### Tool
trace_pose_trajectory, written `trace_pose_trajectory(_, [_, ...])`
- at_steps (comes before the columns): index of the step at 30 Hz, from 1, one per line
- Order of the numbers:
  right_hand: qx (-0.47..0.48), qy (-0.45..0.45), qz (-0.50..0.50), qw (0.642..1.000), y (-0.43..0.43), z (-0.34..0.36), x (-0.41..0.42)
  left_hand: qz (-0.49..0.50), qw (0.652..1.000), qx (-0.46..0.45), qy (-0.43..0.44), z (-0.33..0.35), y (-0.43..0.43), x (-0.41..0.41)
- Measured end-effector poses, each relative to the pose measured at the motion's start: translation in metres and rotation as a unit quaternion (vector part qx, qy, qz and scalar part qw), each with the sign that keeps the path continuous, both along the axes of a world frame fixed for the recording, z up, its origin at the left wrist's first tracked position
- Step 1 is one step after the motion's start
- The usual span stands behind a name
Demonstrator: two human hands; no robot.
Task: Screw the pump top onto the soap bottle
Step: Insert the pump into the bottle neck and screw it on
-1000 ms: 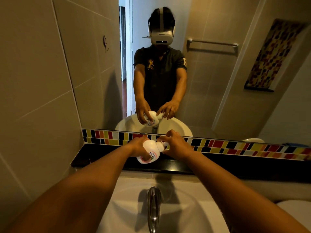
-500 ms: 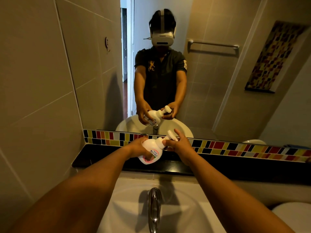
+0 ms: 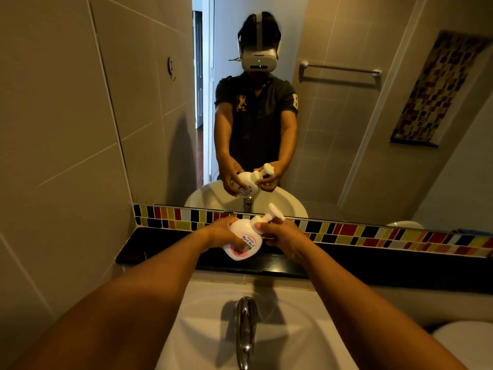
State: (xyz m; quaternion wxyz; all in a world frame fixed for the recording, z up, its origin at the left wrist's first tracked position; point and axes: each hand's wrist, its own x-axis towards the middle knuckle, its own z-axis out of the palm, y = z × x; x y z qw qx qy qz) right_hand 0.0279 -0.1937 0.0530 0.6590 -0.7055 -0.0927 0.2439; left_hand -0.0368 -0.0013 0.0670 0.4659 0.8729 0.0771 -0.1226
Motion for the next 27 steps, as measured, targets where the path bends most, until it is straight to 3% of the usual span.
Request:
trace_pose_trajectory(5, [-0.029,-0.057,-0.010,0.998,0.002,0.002,-0.007,0.002,1.000,-0.007,-0.001,0.001,-0.004,0.001])
trace_pose_trajectory(11, [0.032,0.002,0.053,0.998,-0.002,0.009,-0.004,0.005,1.000,-0.014,-0.003,0.004,-0.001,0.004])
trace_pose_trajectory(21, [-0.015,0.002,0.040,0.999,-0.001,0.009,-0.003,-0.004,1.000,-0.006,-0.014,0.005,-0.004,0.005])
trace_pose_trajectory(27, [0.042,0.018,0.034,0.998,-0.004,0.013,-0.003,0.000,1.000,-0.011,-0.017,0.010,-0.001,0.006])
